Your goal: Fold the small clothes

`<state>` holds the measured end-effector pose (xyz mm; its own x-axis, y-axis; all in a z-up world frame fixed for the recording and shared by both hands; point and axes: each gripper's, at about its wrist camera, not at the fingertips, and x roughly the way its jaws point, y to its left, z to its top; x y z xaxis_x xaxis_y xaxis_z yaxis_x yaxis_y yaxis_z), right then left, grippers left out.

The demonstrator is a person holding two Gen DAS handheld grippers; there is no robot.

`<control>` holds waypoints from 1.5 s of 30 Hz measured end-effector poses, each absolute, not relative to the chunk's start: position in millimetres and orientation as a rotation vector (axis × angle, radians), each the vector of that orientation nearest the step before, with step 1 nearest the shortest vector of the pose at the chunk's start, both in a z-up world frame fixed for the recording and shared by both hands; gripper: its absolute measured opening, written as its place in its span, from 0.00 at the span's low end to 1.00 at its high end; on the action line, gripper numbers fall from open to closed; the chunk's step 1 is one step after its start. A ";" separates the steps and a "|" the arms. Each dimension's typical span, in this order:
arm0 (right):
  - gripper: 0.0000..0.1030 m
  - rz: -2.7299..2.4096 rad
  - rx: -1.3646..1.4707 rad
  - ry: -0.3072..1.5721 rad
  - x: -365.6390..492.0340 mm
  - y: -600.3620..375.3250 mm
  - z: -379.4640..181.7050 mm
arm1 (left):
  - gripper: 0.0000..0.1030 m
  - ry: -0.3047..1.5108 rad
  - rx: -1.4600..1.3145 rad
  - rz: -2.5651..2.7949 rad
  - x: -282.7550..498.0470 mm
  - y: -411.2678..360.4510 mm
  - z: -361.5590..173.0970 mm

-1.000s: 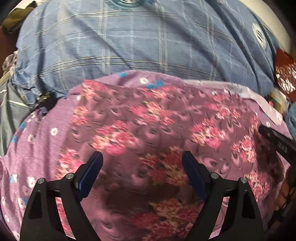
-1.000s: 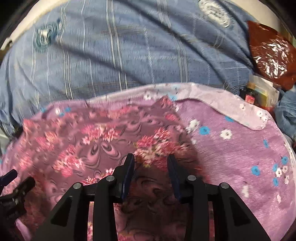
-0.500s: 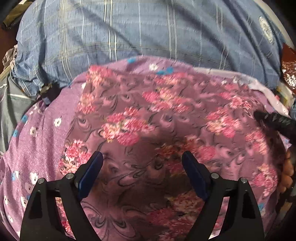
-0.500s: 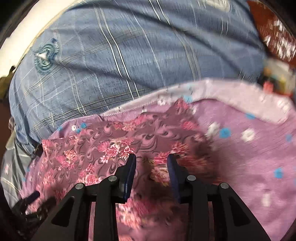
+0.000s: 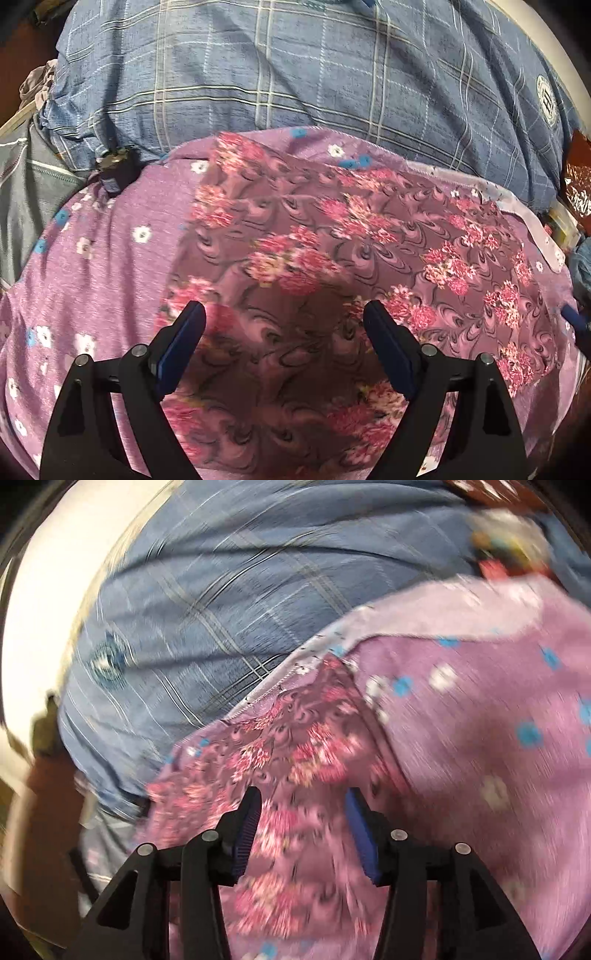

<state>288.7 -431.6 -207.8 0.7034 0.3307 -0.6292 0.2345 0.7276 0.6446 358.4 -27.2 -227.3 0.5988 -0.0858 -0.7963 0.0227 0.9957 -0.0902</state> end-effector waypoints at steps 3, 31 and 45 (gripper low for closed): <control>0.49 0.109 0.847 0.754 260.1 -430.8 -206.0 | 0.85 0.911 -0.149 -0.009 359.1 6.2 -218.2; 0.15 0.278 0.570 1.005 304.8 -289.6 -255.1 | 0.73 0.975 -0.823 -0.096 260.1 50.8 -270.7; 0.20 0.305 0.588 1.026 311.5 -288.2 -252.8 | 0.73 0.892 -0.974 -0.009 295.9 52.2 -272.5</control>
<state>311.5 -288.2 -252.8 0.4954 0.5003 -0.7101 0.0316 0.8065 0.5903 295.9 52.2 -272.5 0.6568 -0.3809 -0.6508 -0.3683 0.5911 -0.7176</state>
